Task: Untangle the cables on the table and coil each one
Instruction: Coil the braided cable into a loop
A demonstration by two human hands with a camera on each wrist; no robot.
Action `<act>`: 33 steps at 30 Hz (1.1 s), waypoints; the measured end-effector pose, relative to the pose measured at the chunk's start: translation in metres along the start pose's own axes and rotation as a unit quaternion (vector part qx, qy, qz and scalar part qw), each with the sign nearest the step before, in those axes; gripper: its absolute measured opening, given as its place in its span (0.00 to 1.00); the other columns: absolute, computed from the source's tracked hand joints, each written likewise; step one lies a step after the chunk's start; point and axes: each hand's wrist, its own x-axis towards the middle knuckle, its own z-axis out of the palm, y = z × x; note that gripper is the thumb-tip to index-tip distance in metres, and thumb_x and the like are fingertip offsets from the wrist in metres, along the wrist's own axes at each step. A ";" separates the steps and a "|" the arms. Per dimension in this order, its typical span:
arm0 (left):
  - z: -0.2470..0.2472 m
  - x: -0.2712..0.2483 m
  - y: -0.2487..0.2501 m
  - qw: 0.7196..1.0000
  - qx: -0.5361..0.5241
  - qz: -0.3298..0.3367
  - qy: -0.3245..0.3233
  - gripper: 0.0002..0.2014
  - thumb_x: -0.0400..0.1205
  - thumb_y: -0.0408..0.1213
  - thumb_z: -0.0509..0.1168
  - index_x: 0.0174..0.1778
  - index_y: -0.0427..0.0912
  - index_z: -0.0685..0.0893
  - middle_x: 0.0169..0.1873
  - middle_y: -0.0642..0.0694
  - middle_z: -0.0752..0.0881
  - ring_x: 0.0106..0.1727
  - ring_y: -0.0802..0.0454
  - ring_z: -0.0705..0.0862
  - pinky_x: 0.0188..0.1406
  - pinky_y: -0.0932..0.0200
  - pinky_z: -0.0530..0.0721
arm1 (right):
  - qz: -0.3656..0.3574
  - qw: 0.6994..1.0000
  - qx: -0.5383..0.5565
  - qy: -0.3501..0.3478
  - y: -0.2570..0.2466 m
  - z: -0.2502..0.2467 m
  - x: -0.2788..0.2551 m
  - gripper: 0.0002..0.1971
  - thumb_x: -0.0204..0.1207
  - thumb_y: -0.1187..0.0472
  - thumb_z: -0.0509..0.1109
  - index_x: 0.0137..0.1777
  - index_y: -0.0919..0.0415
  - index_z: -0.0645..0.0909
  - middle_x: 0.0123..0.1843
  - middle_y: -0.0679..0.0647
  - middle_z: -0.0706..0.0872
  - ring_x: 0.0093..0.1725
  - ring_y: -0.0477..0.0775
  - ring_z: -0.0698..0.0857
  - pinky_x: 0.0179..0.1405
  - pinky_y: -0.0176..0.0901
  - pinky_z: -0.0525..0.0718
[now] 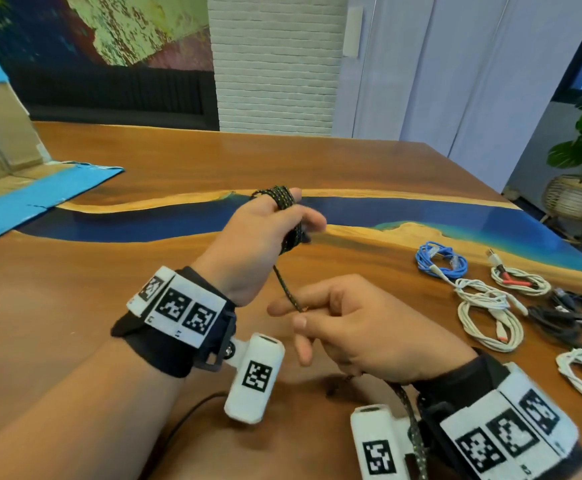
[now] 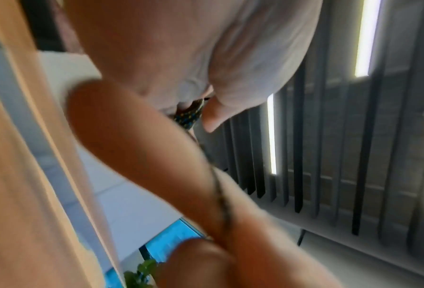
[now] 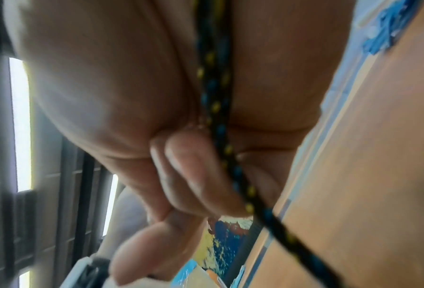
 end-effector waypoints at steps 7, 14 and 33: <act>-0.008 -0.010 0.008 0.904 0.357 -0.032 -0.235 0.26 0.85 0.59 0.66 0.47 0.34 0.85 0.28 0.41 0.85 0.34 0.44 0.84 0.51 0.39 0.86 | -0.081 0.966 0.149 0.197 -0.003 -0.047 -0.016 0.11 0.85 0.67 0.65 0.61 0.62 0.88 0.29 0.57 0.79 0.18 0.47 0.63 0.22 0.42 0.77; -0.010 -0.002 0.002 0.953 0.286 -0.017 -0.102 0.15 0.90 0.45 0.63 0.43 0.40 0.84 0.20 0.55 0.73 0.25 0.52 0.73 0.39 0.39 0.84 | -0.095 0.924 0.350 0.126 0.013 -0.055 -0.017 0.14 0.77 0.61 0.69 0.59 0.63 0.89 0.38 0.58 0.80 0.35 0.58 0.83 0.58 0.67 0.86; -0.030 0.018 -0.013 0.992 0.082 -0.064 0.065 0.14 0.92 0.39 0.61 0.43 0.36 0.80 0.20 0.52 0.65 0.23 0.49 0.66 0.43 0.51 0.78 | -0.006 0.945 0.151 0.290 0.025 -0.037 0.009 0.08 0.84 0.68 0.70 0.51 0.62 0.91 0.37 0.56 0.88 0.31 0.48 0.78 0.28 0.41 0.81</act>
